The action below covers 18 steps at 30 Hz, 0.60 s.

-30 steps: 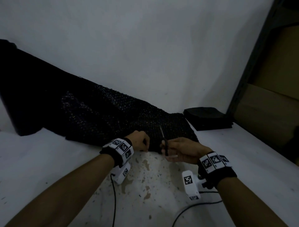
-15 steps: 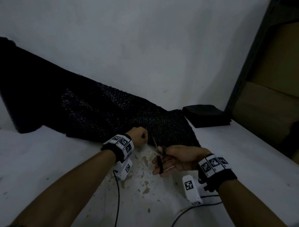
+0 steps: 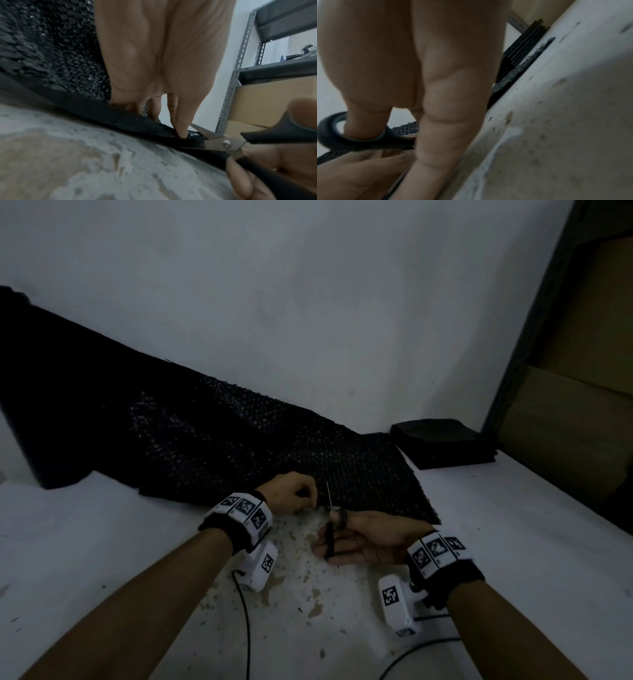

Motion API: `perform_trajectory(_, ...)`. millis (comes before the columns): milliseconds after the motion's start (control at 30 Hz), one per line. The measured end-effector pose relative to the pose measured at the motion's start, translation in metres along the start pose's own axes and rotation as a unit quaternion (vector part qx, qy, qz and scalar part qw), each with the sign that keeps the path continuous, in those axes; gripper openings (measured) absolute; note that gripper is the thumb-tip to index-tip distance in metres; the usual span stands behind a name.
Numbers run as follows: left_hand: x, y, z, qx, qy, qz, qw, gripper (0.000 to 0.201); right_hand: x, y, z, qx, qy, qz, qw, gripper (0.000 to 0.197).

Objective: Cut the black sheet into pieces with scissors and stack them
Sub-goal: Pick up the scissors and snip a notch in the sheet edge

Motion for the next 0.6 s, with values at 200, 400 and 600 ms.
perform_trajectory(200,-0.0026,-0.0005,-0.0007,0.002,0.006,-0.004,1.000,0.012,0.0026,-0.0009,-0.0021,-0.001,0.003,0.014,1.000,0.069)
perform_trajectory(400,0.0002,-0.0016,0.0034,-0.010,-0.085,-0.005,0.996,0.037,0.0041,-0.0019,-0.0030,-0.006,0.005,0.020,1.000,0.065)
perform_trajectory(600,-0.0054,-0.0014,0.0007,0.008,-0.062,-0.040,0.997,0.011,0.0040,0.0025,-0.0010,0.004,0.004,0.033,0.999,0.054)
Point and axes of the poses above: each hand's wrist, its own z-axis away from the middle knuckle, its own y-axis out of the palm, x = y × z, the point moved 3 cm from there along -z, towards the middle knuckle, and after that the axes turned 11 degrees about y, right-handed, at the moved point
